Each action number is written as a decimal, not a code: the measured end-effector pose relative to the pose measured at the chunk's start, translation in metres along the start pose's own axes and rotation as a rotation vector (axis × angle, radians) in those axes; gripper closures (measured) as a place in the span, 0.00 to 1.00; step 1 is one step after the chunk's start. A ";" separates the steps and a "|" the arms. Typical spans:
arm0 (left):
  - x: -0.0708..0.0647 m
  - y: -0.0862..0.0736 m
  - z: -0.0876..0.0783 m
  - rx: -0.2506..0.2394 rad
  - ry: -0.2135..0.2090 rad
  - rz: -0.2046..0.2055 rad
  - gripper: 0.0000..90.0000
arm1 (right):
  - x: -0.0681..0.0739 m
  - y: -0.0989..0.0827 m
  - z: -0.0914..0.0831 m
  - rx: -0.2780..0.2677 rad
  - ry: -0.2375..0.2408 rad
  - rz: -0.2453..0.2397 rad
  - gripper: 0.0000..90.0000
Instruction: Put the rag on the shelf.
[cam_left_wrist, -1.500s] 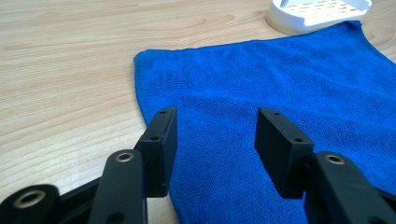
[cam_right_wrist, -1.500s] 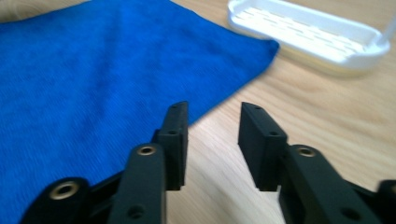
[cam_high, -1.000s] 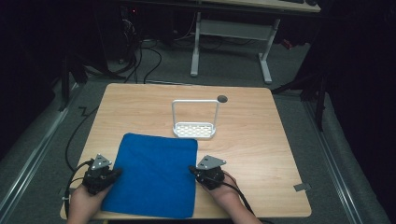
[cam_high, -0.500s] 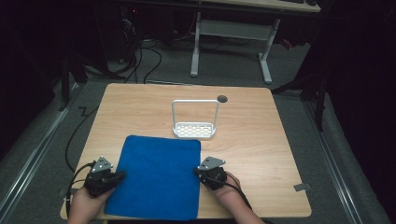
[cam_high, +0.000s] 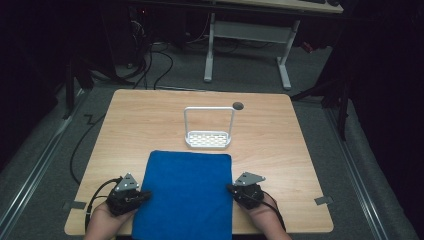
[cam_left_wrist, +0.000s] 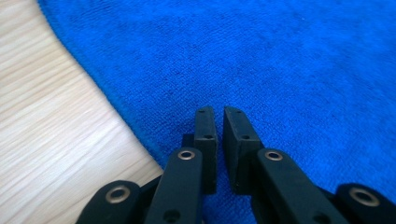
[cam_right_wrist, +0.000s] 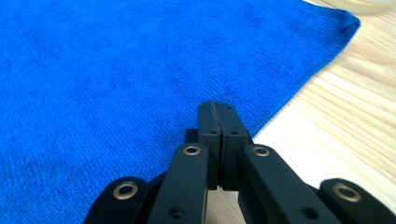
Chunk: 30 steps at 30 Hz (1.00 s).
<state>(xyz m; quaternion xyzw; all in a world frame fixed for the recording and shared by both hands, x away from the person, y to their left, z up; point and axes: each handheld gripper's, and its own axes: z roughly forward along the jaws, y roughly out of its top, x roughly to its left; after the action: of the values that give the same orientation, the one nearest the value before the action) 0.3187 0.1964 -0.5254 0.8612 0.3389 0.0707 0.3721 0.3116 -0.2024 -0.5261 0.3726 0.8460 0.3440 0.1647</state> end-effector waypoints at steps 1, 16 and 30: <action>-0.003 0.003 0.005 -0.005 -0.035 -0.004 0.94 | -0.003 -0.003 -0.003 0.000 -0.007 0.007 1.00; -0.036 0.027 0.040 -0.045 -0.084 0.061 0.94 | -0.037 -0.028 -0.028 -0.002 -0.107 0.081 1.00; -0.034 0.025 0.043 -0.080 -0.121 0.027 0.92 | -0.045 -0.032 -0.031 -0.005 -0.119 0.116 0.99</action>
<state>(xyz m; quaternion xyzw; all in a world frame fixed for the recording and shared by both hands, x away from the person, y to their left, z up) 0.3218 0.1372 -0.5345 0.8528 0.3012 0.0371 0.4250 0.3086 -0.2652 -0.5259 0.4405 0.8108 0.3322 0.1953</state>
